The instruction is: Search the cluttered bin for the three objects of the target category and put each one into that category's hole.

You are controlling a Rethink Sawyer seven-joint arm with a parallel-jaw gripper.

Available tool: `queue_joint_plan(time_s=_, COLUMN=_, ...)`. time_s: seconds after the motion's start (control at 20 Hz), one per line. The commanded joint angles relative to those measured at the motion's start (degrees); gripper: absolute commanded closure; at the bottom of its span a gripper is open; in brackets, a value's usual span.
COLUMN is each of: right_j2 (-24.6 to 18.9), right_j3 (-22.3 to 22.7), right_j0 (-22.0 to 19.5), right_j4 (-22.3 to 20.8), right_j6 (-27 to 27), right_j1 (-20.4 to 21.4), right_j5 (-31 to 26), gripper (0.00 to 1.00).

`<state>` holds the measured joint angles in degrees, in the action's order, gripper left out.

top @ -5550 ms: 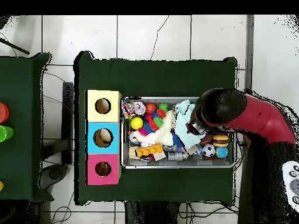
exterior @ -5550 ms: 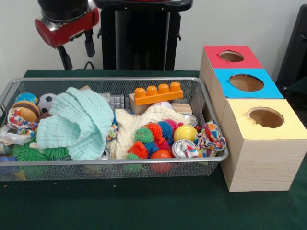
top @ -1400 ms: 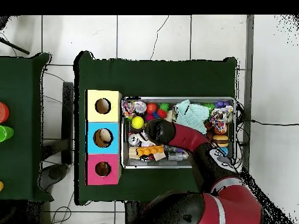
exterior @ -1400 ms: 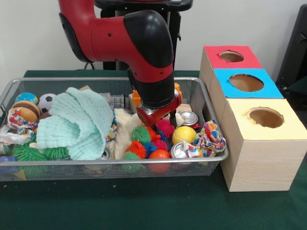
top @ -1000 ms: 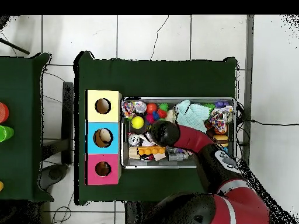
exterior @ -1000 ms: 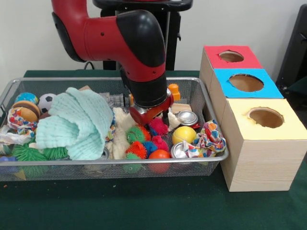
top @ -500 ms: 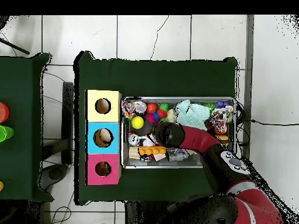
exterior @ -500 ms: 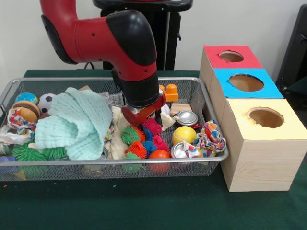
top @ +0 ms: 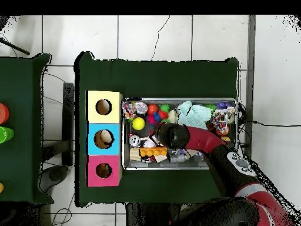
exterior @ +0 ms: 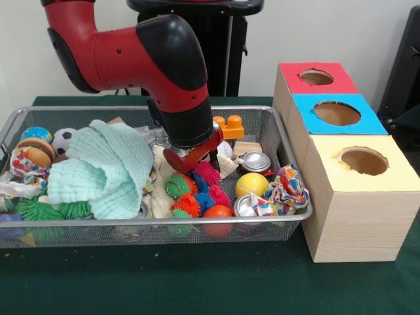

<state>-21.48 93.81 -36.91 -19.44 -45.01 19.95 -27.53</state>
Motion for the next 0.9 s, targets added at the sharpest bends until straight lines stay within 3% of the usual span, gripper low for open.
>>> queue_joint_plan(time_s=0.05, right_j2=4.0, right_j3=-6.6, right_j0=-5.4, right_j4=-10.6, right_j6=9.5, right_j1=-9.4, right_j5=-6.0, gripper=0.00)
queue_joint_plan(time_s=0.9, right_j2=-1.9, right_j3=-6.9, right_j0=-12.8, right_j4=-18.6, right_j6=16.9, right_j1=-7.3, right_j5=-14.1, gripper=0.00)
